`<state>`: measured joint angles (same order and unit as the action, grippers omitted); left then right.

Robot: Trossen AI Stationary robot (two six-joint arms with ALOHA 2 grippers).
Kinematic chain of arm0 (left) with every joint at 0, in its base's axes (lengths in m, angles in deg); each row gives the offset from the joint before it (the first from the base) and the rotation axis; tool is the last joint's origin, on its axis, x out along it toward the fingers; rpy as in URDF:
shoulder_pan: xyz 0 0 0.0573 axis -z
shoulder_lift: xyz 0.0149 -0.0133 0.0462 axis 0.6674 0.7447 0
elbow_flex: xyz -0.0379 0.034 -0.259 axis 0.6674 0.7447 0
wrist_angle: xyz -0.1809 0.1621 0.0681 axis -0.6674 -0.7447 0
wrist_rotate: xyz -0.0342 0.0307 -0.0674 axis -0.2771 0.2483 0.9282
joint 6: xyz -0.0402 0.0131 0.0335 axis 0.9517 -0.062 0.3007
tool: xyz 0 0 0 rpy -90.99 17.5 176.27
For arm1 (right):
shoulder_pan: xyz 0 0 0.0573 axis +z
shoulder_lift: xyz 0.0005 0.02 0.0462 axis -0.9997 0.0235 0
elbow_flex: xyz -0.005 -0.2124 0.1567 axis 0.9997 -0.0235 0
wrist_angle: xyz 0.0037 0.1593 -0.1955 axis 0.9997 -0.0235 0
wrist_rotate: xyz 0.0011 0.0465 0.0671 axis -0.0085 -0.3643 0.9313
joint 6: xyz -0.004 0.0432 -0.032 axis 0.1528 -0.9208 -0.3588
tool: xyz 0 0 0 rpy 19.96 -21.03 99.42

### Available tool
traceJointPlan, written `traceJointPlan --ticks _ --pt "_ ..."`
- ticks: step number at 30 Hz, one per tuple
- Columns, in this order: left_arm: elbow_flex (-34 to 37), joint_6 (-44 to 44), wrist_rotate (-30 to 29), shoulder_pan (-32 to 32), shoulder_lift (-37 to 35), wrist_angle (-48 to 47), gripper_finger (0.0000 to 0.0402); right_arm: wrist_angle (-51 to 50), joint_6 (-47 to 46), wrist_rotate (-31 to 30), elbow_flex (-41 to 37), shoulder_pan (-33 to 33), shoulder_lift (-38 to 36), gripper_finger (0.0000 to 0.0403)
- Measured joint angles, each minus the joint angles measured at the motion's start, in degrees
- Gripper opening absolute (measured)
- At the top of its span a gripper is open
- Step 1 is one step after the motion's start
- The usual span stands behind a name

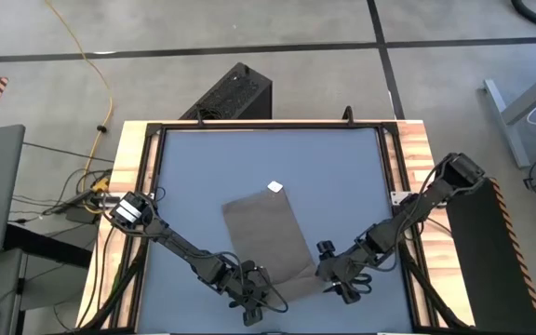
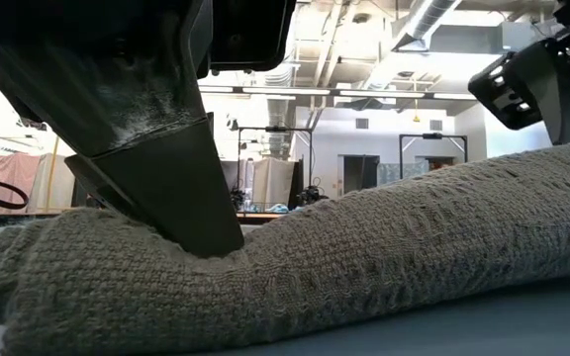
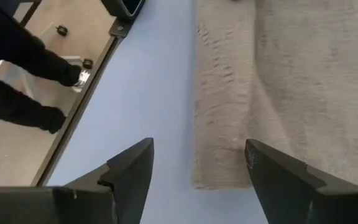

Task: Roll towel
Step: Roll the grey towel

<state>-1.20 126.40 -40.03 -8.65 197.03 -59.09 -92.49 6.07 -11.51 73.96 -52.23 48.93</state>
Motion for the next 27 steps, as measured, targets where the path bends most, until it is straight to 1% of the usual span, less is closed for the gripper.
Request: traceJointPlan --ticks 6,13,18,21,24,27 --pt "0.0 0.11 -0.02 0.0 0.0 0.02 0.0112 1.36 0.53 -4.23 0.0 -0.04 -0.02 0.0281" --pt "0.0 0.17 0.04 0.0 0.0 0.02 0.0112 0.99 0.95 -5.32 -0.9 0.29 0.26 0.0281" --pt "0.0 0.16 -0.02 0.0 0.0 0.04 0.0112 1.72 0.28 -7.68 -2.15 0.69 0.55 0.0281" --pt "0.0 0.18 -0.12 0.0 0.0 0.09 0.0112 1.46 0.28 -7.61 -2.27 0.84 2.35 0.0281" --pt "0.01 0.44 -0.21 0.02 0.0 0.32 0.0112 3.75 0.28 -6.62 -2.23 1.19 5.31 0.0281" --pt "0.02 0.75 -0.11 0.05 0.09 1.05 0.0112 4.43 -1.86 -6.76 -1.55 1.46 8.54 0.0278"
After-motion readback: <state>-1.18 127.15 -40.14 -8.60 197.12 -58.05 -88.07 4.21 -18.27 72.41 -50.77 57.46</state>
